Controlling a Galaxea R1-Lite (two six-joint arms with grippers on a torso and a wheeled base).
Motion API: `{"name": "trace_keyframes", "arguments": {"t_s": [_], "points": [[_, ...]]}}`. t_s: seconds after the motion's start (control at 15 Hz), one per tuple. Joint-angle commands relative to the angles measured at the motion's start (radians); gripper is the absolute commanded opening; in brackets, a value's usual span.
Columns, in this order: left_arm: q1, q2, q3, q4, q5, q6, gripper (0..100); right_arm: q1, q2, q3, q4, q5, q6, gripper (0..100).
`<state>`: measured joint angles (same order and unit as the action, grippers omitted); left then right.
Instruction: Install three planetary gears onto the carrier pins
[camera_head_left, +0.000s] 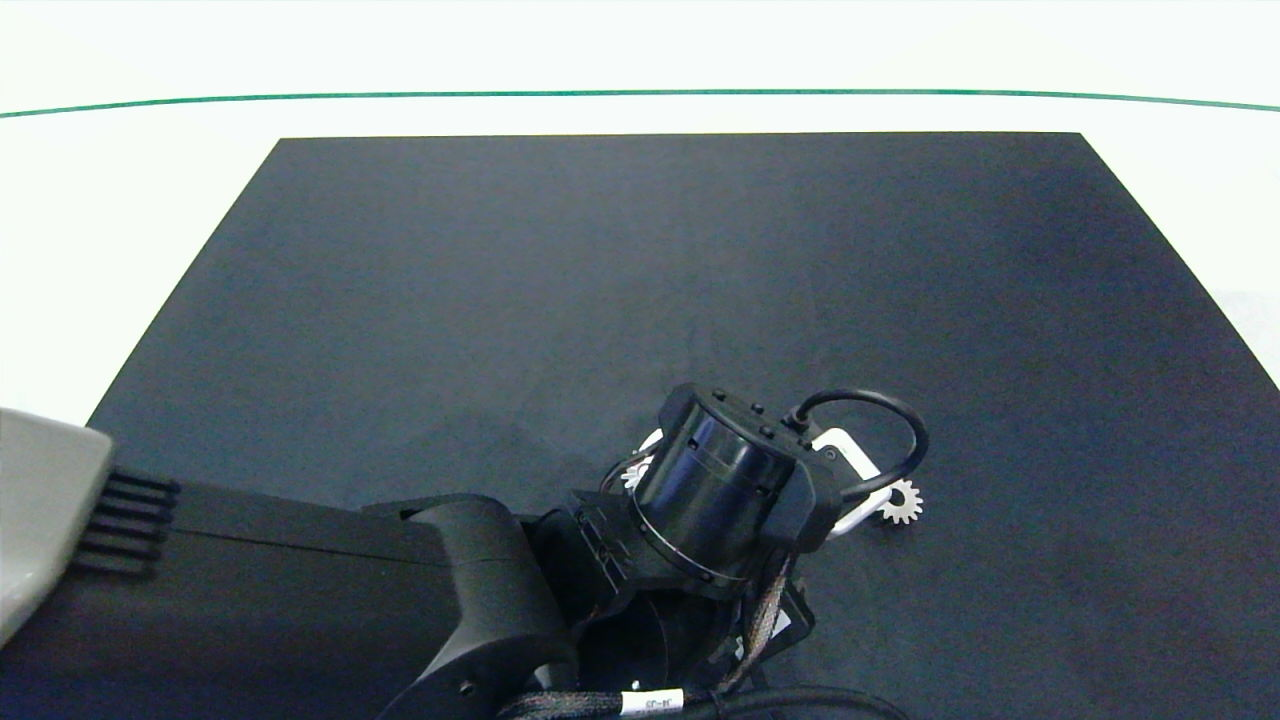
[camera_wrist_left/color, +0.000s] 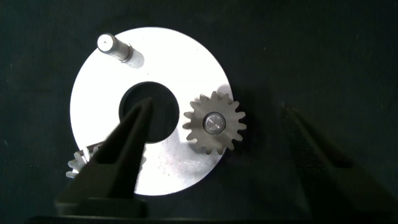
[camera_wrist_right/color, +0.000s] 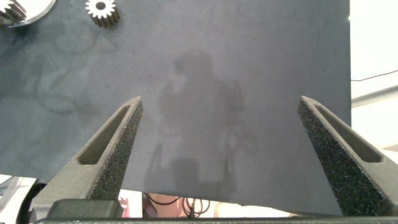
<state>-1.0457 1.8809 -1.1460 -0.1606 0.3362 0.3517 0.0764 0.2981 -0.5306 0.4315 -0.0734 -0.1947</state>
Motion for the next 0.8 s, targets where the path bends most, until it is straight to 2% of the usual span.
{"name": "trace_keyframes", "arguments": {"t_s": [0.07,0.2,0.4,0.47,0.53,0.6,0.67,0.8], "points": [[0.036,-0.112,0.069,0.001,0.004,-0.005,100,-0.001,0.007,0.000,0.003,0.000,-0.002,100],[0.141,-0.258,0.118,0.007,0.004,-0.005,100,-0.007,0.067,-0.008,0.001,-0.003,0.000,100],[0.294,-0.477,0.264,0.036,0.004,-0.008,100,-0.004,0.162,-0.040,-0.002,-0.009,0.000,100],[0.363,-0.594,0.350,0.072,0.003,-0.013,100,0.003,0.242,-0.065,-0.004,0.011,0.001,100],[0.397,-0.661,0.394,0.090,0.001,-0.031,100,0.013,0.311,-0.074,-0.007,0.044,0.000,100],[0.420,-0.724,0.431,0.102,0.000,-0.063,100,0.036,0.381,-0.077,-0.030,0.083,-0.002,100],[0.424,-0.778,0.453,0.116,0.001,-0.096,100,0.066,0.434,-0.072,-0.054,0.103,-0.002,100],[0.424,-0.853,0.456,0.176,0.001,-0.111,100,0.131,0.547,-0.069,-0.089,0.110,-0.002,100]]}}
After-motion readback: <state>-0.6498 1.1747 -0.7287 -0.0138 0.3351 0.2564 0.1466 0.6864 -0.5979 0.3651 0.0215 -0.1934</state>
